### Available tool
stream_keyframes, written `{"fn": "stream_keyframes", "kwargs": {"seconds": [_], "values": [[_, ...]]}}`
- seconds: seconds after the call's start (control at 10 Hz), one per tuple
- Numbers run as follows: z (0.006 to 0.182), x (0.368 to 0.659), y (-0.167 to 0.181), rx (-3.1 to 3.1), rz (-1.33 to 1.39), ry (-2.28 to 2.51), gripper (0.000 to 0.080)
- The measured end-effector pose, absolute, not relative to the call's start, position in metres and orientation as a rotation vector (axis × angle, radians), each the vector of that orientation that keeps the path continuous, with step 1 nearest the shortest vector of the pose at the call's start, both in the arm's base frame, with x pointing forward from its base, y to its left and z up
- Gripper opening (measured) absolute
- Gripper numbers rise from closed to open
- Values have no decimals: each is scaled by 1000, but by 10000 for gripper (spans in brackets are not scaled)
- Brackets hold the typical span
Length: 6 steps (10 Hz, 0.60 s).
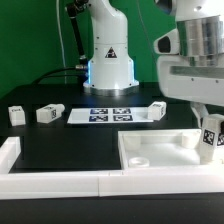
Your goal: Assemble square table
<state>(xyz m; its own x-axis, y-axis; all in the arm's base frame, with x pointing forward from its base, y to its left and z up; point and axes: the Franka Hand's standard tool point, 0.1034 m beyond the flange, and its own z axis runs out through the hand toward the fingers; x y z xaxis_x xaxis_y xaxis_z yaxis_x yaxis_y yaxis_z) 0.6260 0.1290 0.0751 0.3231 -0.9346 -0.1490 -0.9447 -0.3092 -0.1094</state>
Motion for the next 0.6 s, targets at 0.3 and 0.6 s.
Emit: {"fn": "stream_keyframes", "kwargs": {"seconds": [0.3, 0.6], "values": [[73, 621, 132, -2233, 114, 1918, 411], [71, 611, 138, -2792, 90, 1166, 595]]}}
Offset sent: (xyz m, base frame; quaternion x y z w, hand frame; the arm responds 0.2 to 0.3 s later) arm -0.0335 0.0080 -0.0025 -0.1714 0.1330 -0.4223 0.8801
